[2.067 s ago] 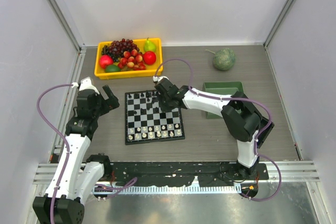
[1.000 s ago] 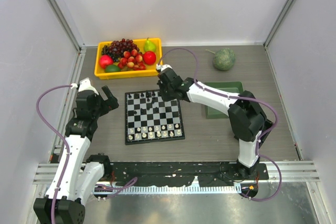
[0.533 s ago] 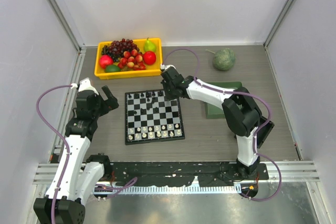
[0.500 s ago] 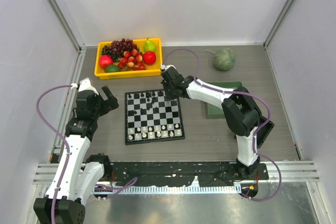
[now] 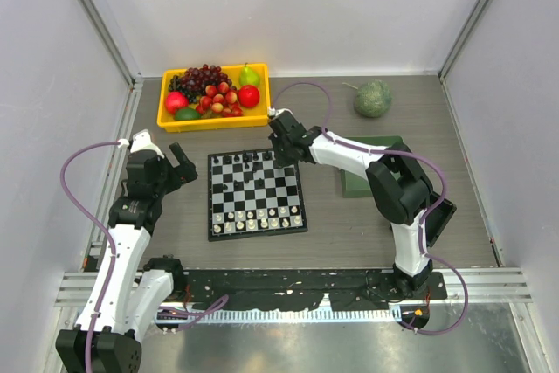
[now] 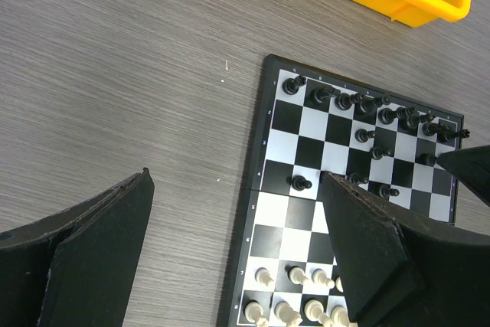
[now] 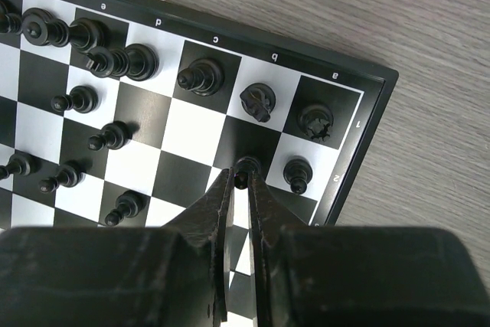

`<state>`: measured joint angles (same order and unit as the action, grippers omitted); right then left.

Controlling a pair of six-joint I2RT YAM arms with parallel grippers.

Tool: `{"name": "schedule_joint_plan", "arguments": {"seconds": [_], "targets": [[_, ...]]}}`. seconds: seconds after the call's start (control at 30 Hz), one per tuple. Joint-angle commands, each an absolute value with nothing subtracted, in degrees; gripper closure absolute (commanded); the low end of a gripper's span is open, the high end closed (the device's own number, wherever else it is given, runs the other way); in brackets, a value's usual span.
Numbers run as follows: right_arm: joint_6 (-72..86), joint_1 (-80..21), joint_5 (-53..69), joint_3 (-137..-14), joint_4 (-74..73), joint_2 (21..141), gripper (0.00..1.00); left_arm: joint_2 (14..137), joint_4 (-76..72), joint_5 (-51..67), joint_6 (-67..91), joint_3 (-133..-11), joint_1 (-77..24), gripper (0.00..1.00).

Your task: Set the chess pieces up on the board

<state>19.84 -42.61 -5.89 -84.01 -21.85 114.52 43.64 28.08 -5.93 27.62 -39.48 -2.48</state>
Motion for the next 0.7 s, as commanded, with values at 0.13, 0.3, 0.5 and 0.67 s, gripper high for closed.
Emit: {"name": "schedule_joint_plan", "arguments": {"seconds": [0.13, 0.3, 0.5, 0.67], "targets": [[20.39, -42.19, -5.45, -86.66, -19.42, 114.96, 0.85, 43.42, 26.81, -5.27, 27.16, -40.61, -1.85, 0.01], [20.48, -42.10, -4.83, -86.75, -19.34, 115.40, 0.85, 43.42, 26.81, -5.27, 27.16, -40.43, -1.93, 0.01], [20.21, -42.10, -4.39, -86.22, -18.81, 115.31, 0.80, 43.50, 26.63, -5.19, 27.25, -40.17, -1.93, 0.01], [20.13, -42.10, -4.04, -85.87, -18.90, 114.53, 0.75, 43.51, 26.72, -5.27, 27.07, -40.17, -1.85, 0.01]]}}
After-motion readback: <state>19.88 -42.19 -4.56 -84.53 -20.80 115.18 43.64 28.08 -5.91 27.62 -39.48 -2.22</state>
